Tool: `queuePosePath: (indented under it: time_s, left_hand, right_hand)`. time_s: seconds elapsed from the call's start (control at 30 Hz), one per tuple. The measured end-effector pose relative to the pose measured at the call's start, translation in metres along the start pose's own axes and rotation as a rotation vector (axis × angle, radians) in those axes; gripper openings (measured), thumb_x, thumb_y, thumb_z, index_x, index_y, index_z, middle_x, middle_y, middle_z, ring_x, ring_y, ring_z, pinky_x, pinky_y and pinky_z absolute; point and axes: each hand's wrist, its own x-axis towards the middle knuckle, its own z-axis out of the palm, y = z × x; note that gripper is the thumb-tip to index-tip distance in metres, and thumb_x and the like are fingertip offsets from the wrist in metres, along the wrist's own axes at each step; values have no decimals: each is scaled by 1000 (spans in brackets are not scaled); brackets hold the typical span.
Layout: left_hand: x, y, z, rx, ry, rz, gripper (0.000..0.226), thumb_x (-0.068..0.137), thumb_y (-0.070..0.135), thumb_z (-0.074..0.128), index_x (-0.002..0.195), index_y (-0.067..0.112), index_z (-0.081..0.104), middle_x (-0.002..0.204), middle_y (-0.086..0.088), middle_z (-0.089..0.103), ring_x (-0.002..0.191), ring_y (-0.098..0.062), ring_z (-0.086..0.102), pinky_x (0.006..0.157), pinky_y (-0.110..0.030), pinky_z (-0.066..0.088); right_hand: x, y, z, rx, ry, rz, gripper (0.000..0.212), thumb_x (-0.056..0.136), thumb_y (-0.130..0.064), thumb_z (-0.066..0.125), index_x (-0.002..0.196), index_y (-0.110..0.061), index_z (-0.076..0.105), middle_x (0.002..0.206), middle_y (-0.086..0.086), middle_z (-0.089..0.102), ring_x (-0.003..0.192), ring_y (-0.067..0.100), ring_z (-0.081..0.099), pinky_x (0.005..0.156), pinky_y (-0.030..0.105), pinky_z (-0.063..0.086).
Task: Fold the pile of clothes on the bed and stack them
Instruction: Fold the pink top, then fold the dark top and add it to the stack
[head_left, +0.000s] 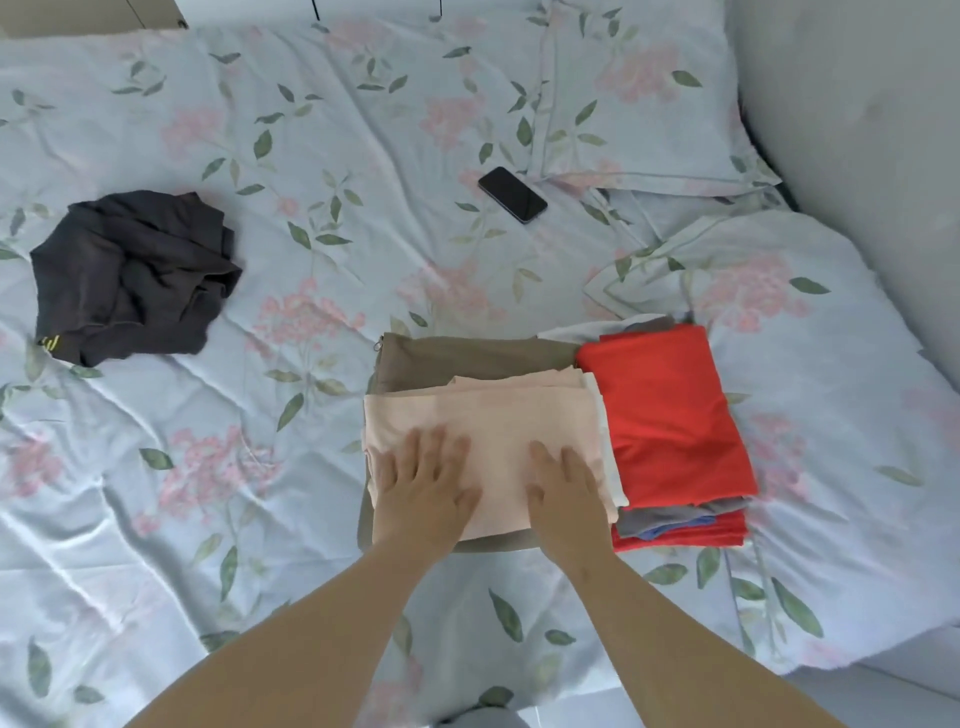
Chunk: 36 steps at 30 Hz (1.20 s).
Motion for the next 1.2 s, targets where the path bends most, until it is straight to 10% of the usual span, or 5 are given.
queuePosePath:
  time_s: [0.27, 0.4, 0.53, 0.7, 1.2]
  left_hand:
    - [-4, -18, 40, 113, 19, 44, 74, 80, 61, -10, 148, 34, -12, 157, 3, -17, 144, -26, -17, 108, -42, -23]
    - [-3, -21, 30, 79, -1, 64, 68, 95, 57, 24, 150, 32, -6, 159, 2, -12, 145, -24, -13, 114, -44, -11]
    - [-19, -21, -2, 15, 180, 97, 71, 84, 42, 65, 144, 16, 37, 151, -12, 33, 141, -33, 26, 112, -47, 24]
    - [-34, -56, -25, -10, 211, 8, 64, 97, 43, 37, 151, 26, 7, 159, 3, 3, 147, -21, -6, 117, -38, 2]
    - [-111, -322, -80, -69, 304, -94, 60, 97, 41, 38, 149, 26, 12, 158, 4, 7, 146, -17, 3, 114, -35, 14]
  right_hand:
    - [-11, 11, 46, 95, -60, -35, 61, 102, -27, 30, 148, -43, -6, 158, 2, -16, 146, 25, -11, 117, 40, 9]
    - [-7, 2, 33, 93, -62, 13, 62, 98, -23, 36, 148, -43, 5, 159, 3, -8, 145, 26, -5, 117, 44, 12]
    - [-10, -20, 10, 60, -21, 77, 62, 94, -21, 39, 148, -34, 12, 158, 3, 0, 144, 25, 6, 113, 40, 17]
    - [-27, -70, -11, 34, 84, -38, 63, 93, -22, 41, 149, -30, 13, 158, 1, 2, 143, 23, 11, 113, 37, 18]
    - [-82, -328, 48, 21, 66, -225, 59, 95, -27, 40, 148, -30, 13, 158, 1, 5, 143, 24, 13, 113, 38, 20]
